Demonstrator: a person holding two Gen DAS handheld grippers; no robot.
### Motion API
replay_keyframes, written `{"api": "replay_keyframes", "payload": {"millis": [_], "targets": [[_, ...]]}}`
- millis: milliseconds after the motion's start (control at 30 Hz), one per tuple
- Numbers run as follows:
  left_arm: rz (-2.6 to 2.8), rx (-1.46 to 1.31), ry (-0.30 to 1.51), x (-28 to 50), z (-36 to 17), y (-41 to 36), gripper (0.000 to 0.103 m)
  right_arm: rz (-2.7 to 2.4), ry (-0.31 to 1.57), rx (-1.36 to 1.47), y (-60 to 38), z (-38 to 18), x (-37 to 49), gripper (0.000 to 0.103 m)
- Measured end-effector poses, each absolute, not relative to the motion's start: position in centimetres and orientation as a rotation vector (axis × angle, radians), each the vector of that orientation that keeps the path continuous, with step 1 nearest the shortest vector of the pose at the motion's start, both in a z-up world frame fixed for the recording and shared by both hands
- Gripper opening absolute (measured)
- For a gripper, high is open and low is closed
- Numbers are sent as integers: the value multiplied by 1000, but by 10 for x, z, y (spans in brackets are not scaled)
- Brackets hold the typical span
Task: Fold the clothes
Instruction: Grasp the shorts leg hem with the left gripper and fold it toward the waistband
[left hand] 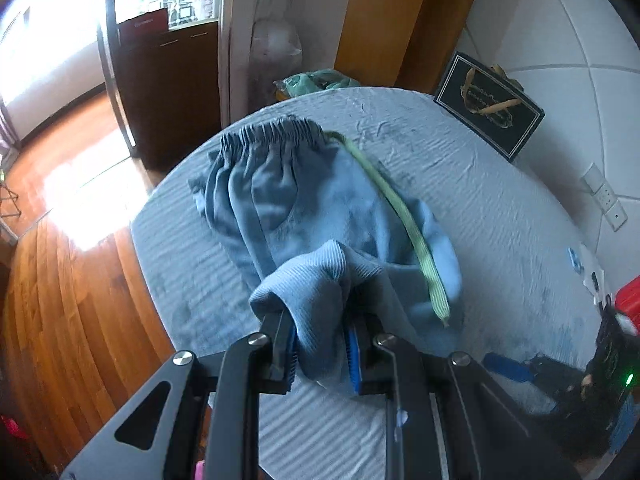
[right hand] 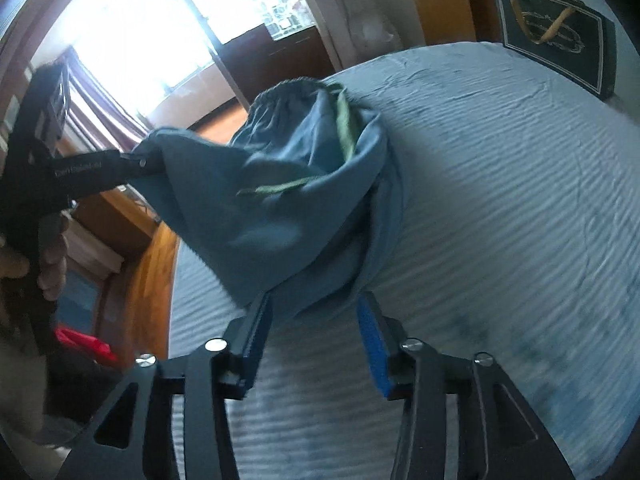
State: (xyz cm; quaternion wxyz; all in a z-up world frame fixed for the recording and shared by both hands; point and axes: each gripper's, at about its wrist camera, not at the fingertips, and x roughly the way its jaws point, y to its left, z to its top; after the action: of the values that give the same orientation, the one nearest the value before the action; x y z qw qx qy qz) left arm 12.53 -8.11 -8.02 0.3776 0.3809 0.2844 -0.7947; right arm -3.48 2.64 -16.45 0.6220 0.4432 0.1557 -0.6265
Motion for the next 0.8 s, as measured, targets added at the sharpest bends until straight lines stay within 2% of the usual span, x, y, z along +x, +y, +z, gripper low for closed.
{"api": "replay_keyframes", "payload": {"millis": [33,133,300,367,400,433,500,633,800], "targets": [[-2029,970,721,125,-80,-78,19,-1439,371,1006,26,-169,-29,59],[-2024,958,707,128,-79,-70,19,-1430,417,972,23,-183,-8,64],[-2018,946,686,138,-78,-55,19,-1483,463,908,7,-198,12,65],[-2017,947,686,142,-79,-52,19,-1518,458,900,2,-198,8,53],[-2017,949,683,143,-79,-51,19,-1527,443,913,0,-196,2,29],[-2017,950,679,144,-80,-49,19,-1535,428,927,-3,-194,-4,20],[-2020,951,677,146,-79,-49,19,-1579,385,905,0,-179,-18,14],[-2014,952,684,141,-74,-92,19,-1624,325,810,-9,-134,-46,14],[-1990,957,683,129,-65,-170,19,-1582,337,703,-85,-82,-63,14]]}}
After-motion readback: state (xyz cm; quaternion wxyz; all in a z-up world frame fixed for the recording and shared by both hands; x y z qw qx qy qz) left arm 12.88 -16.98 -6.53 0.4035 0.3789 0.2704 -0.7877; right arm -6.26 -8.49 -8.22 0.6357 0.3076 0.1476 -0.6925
